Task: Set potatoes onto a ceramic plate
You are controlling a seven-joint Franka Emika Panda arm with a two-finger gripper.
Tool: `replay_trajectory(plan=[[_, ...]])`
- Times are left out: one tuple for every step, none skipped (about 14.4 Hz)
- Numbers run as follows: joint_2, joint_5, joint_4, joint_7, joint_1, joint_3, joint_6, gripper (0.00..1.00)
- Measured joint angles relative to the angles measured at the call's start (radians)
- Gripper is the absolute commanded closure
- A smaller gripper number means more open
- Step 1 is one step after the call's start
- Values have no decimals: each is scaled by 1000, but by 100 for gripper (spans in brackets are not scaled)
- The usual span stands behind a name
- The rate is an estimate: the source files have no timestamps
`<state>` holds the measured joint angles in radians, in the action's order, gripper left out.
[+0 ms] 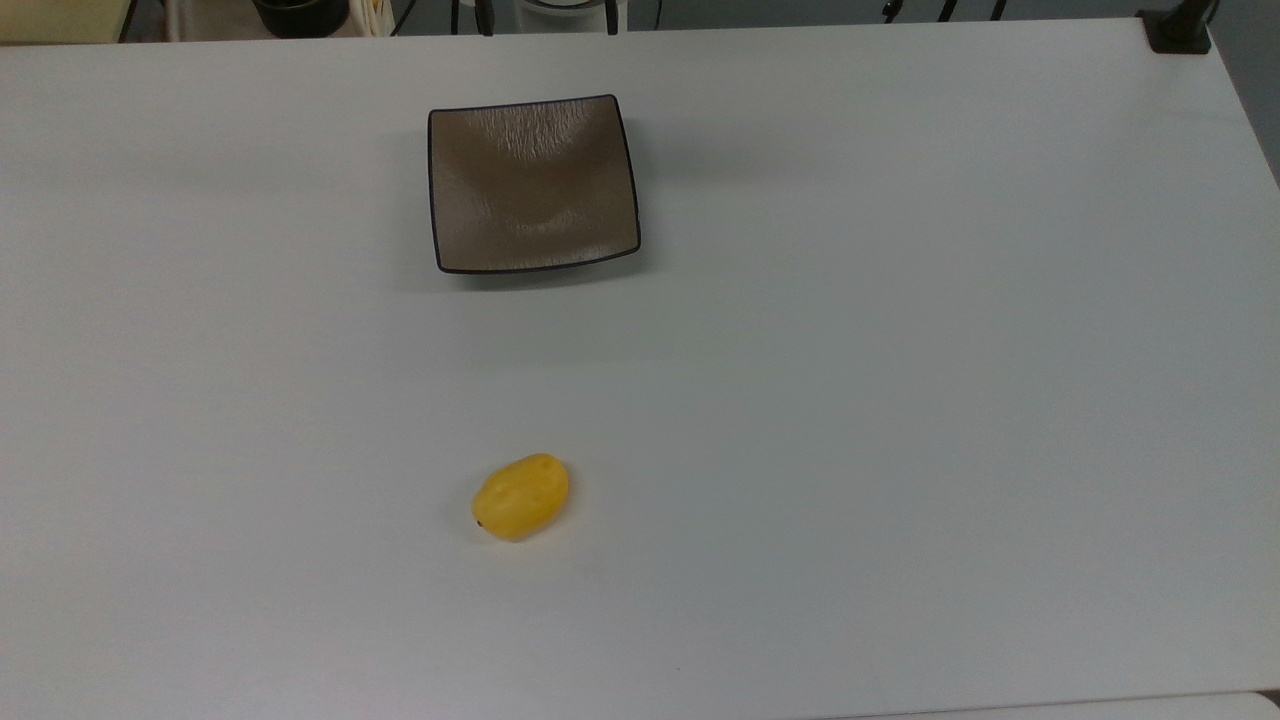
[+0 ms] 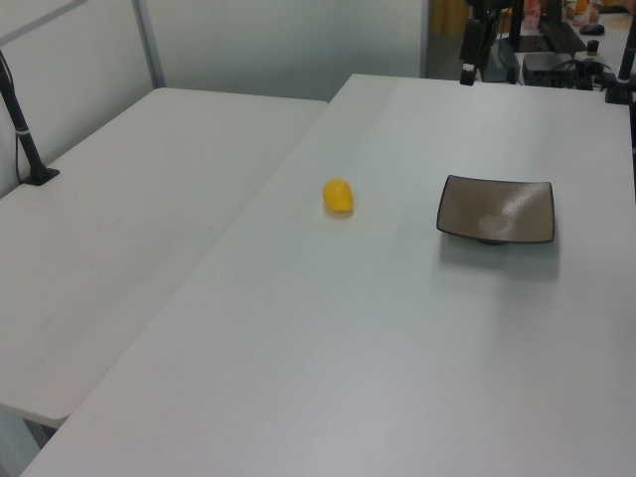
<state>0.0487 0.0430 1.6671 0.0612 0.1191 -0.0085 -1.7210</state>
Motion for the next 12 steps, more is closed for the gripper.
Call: replay_trajectory(plan=[[0, 0, 0, -2, 0, 0, 0, 0], [0, 0, 0, -2, 0, 0, 0, 0], [0, 0, 0, -2, 0, 0, 0, 0], [0, 0, 0, -2, 0, 0, 0, 0], [0, 0, 0, -2, 0, 0, 0, 0], [0, 0, 0, -2, 0, 0, 0, 0], [0, 0, 0, -2, 0, 0, 0, 0], [0, 0, 1, -2, 0, 0, 0, 0], [0, 0, 1, -2, -1, 0, 0, 0], [0, 0, 1, -2, -1, 0, 0, 0], [0, 0, 3, -2, -1, 0, 0, 0], [0, 0, 10, -4, -1, 0, 0, 0]])
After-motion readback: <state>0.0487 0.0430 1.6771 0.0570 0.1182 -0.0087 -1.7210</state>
